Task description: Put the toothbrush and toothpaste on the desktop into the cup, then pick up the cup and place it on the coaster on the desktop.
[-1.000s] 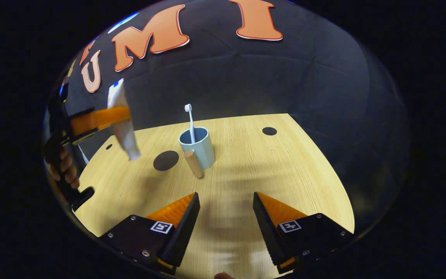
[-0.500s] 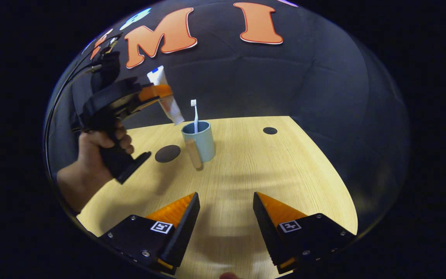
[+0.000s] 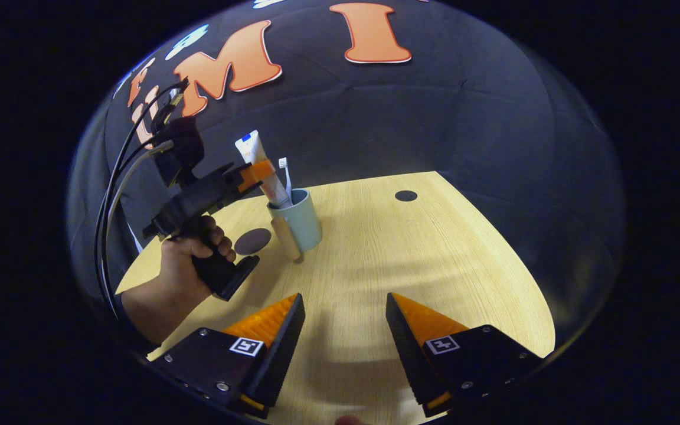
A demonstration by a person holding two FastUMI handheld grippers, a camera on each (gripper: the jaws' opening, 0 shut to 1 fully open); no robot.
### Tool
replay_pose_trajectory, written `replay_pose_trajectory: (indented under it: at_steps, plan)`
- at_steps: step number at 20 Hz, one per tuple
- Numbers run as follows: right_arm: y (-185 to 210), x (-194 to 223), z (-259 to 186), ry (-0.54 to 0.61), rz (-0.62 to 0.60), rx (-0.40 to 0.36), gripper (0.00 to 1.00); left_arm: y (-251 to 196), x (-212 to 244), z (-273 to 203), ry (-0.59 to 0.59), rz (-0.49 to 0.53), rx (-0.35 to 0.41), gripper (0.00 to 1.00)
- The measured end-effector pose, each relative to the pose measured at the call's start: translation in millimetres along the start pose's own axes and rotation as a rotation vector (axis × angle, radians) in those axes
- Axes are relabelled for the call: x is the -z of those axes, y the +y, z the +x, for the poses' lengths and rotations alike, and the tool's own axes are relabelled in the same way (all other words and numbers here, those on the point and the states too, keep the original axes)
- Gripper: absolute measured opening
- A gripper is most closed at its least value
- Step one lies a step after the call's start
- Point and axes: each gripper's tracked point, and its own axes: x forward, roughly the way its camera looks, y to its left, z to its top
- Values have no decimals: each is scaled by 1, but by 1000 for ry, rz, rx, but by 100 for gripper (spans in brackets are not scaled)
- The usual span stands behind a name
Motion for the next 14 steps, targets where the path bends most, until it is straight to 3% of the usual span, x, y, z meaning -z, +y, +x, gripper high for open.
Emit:
replay_pose_trajectory:
  at_steps: [8,11,13,14]
  plan:
    - [-3,0,1,6,10,8,84,-11,35,2,82,59,28,12]
    - [-4,1,3,10,24,12,85,-10,36,1,94,61,26,19]
    - [-4,-1,4,6,32,16,84,-10,45,-1,125,54,33,41]
    - [-4,-1,4,8,34,18,84,-11,54,-5,152,48,40,60]
